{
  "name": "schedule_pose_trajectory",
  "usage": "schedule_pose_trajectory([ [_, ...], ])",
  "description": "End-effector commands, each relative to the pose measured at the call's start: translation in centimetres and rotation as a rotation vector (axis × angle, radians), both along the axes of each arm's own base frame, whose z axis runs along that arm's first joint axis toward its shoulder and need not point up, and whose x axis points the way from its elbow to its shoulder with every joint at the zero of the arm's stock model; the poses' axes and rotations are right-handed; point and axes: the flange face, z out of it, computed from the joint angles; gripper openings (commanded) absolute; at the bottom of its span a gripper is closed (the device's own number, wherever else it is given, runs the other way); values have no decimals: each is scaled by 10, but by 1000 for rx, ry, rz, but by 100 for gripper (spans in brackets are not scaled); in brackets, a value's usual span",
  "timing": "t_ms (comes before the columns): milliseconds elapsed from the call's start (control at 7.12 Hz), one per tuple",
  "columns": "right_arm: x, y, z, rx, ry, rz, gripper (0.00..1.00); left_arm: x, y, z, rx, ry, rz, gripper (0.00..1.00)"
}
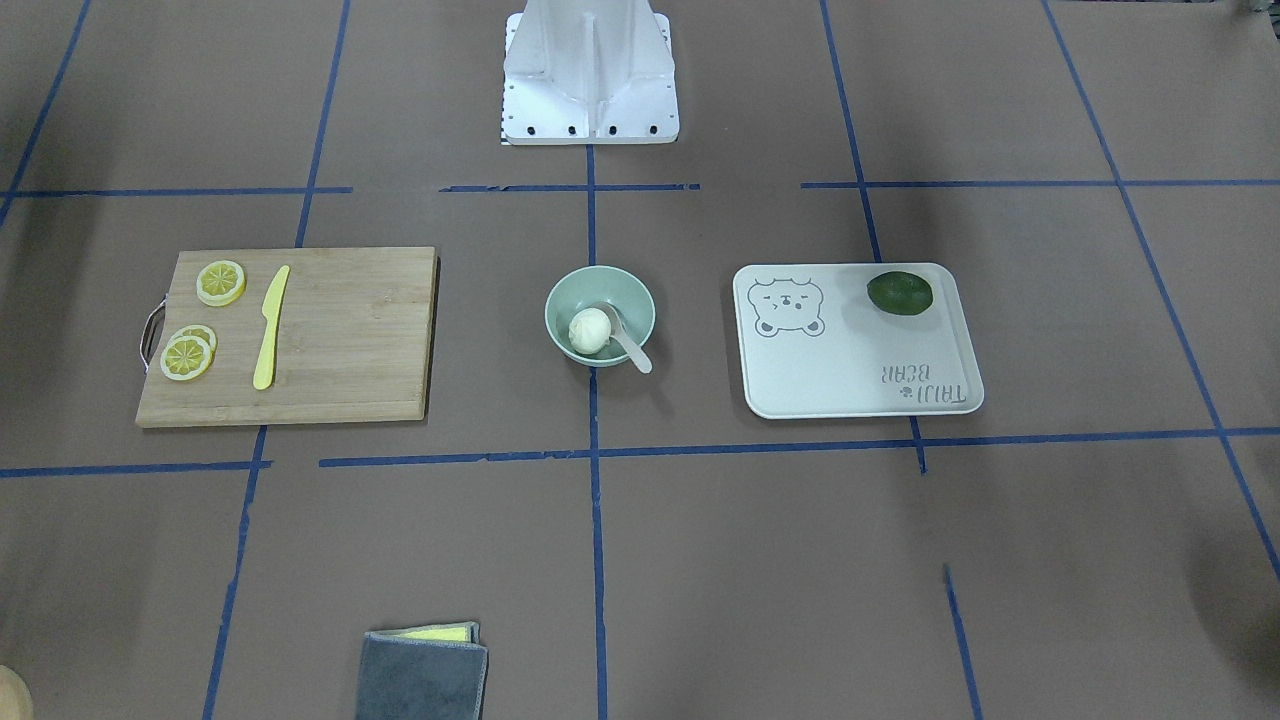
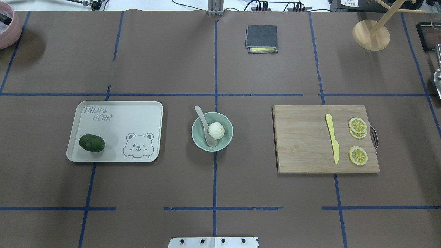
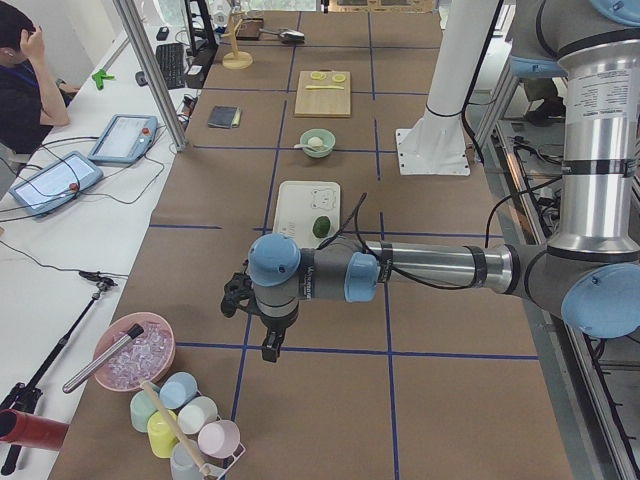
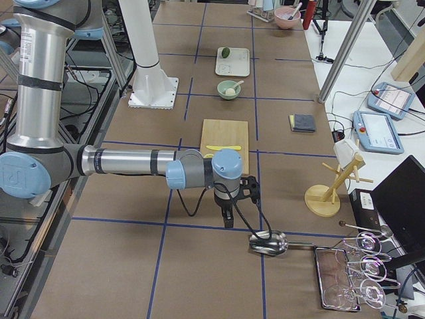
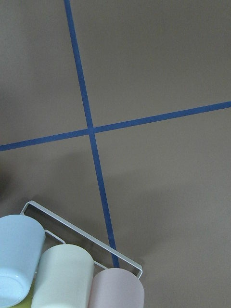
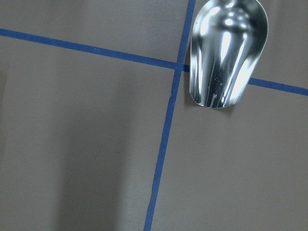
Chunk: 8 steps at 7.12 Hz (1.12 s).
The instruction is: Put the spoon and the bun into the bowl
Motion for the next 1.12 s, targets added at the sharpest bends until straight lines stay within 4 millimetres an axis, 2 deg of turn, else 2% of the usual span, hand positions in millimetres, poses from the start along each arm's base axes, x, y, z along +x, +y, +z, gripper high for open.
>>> schedule_pose_trajectory([
  [0,0,0,1,-2,0,1,100,0,0,0,-1,0,-1,100],
  [421,-1,-3,-3,5,-5,0,100,0,3,5,-13,-1,-1,100],
  [562,-1,-6,-12,32,-6,-4,100,0,3,7,-17,-1,-2,100],
  [983,-1,-7,-13,33,-5,-3,100,0,13,19,-42,-1,-2,100],
])
